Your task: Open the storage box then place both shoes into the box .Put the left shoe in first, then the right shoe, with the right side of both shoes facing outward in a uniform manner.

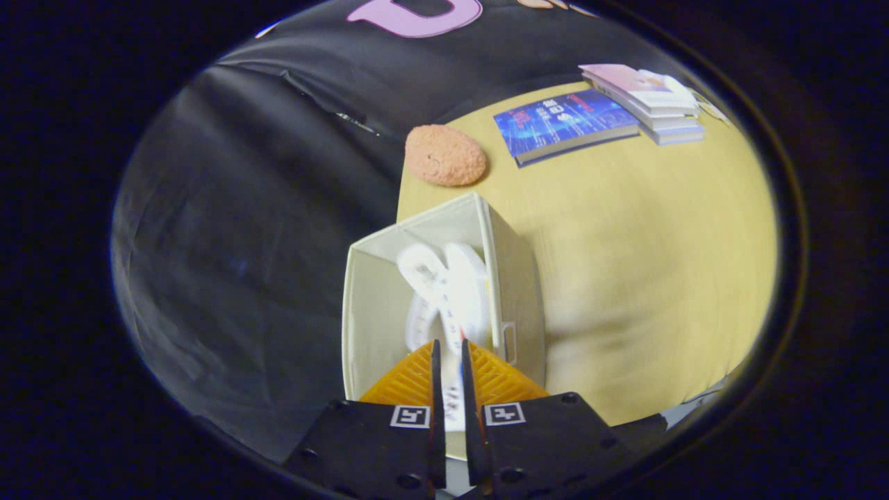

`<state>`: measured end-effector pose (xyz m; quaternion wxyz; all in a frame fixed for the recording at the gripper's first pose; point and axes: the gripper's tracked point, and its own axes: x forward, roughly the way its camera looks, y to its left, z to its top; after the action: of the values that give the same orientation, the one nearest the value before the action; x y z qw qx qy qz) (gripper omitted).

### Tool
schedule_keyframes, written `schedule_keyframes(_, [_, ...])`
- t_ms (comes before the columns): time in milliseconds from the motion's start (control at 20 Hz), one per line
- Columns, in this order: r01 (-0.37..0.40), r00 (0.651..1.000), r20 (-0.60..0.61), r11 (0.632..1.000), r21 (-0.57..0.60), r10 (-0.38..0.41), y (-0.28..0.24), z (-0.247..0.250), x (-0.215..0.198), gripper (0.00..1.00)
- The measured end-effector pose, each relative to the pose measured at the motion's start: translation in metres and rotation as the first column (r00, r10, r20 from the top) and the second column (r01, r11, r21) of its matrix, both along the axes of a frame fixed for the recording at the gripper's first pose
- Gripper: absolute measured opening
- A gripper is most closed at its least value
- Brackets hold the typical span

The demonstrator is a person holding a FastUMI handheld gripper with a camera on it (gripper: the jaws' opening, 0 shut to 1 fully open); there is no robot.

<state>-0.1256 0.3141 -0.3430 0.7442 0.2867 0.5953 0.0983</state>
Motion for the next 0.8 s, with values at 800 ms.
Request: schedule_keyframes(800, [0.123, 0.978, 0.177, 0.99, -0.072, -0.108, -0.1, 0.02, 0.023, 0.15])
